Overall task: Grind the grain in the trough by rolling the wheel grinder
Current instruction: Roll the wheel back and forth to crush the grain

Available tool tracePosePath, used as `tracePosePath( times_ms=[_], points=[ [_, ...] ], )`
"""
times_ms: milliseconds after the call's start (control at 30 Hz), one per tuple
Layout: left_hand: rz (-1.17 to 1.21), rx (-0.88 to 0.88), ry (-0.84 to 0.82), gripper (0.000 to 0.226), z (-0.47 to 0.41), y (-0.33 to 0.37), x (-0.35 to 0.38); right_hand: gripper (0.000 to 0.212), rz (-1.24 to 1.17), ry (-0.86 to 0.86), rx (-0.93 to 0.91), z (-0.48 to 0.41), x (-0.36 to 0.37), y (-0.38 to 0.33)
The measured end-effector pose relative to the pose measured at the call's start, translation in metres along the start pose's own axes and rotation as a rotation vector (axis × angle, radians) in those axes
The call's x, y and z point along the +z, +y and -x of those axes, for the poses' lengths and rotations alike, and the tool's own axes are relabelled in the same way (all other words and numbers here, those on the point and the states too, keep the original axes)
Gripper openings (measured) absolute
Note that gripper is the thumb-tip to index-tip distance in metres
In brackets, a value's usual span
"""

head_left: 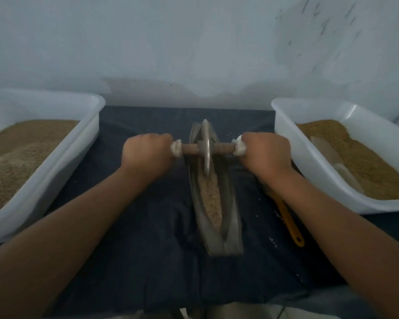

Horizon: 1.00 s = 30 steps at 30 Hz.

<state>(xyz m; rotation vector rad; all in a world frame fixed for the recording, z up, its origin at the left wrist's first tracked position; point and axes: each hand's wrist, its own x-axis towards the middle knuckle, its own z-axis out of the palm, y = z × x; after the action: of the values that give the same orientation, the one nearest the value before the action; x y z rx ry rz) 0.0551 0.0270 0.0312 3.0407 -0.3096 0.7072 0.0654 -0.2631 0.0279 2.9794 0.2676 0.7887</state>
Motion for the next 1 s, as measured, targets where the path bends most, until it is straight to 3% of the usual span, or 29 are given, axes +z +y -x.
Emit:
tracePosePath(
  times_ms=[100,167,267,333,500,600,700,800,900,1000],
  points=[
    [-0.015,-0.007,-0.086,0.027,-0.009,0.005,-0.005,0.048,-0.096,-0.115,0.032,0.001,-0.007,-0.003],
    [-0.031,0.049,-0.074,0.027,0.019,0.006,-0.015,0.054,-0.1,-0.076,0.011,0.027,-0.018,-0.001],
    [0.026,0.203,0.049,0.038,0.083,0.004,-0.032,0.044,-0.039,0.023,-0.04,0.086,-0.039,0.003],
    [0.021,0.254,0.034,0.045,0.105,0.0,-0.034,0.037,-0.057,0.013,-0.083,0.112,-0.045,0.009],
    [0.073,0.1,0.121,0.038,0.054,0.001,-0.004,0.037,0.007,0.041,-0.084,0.059,-0.019,0.005],
    [0.047,-0.028,-0.031,0.04,0.001,0.001,0.008,0.036,0.058,0.042,-0.056,0.0,-0.008,0.0],
    [-0.002,-0.054,-0.055,0.042,-0.008,0.006,0.005,0.041,-0.013,-0.034,0.008,-0.006,-0.008,-0.002],
    [-0.068,0.07,0.02,0.035,0.032,0.005,-0.01,0.053,-0.071,0.014,0.019,0.041,-0.014,0.001],
    [0.002,0.22,0.124,0.041,0.083,0.003,-0.024,0.045,-0.083,0.084,-0.033,0.098,-0.021,0.012],
    [0.054,0.231,0.176,0.036,0.1,0.003,-0.015,0.034,-0.104,0.129,-0.128,0.106,-0.017,0.02]
  ],
)
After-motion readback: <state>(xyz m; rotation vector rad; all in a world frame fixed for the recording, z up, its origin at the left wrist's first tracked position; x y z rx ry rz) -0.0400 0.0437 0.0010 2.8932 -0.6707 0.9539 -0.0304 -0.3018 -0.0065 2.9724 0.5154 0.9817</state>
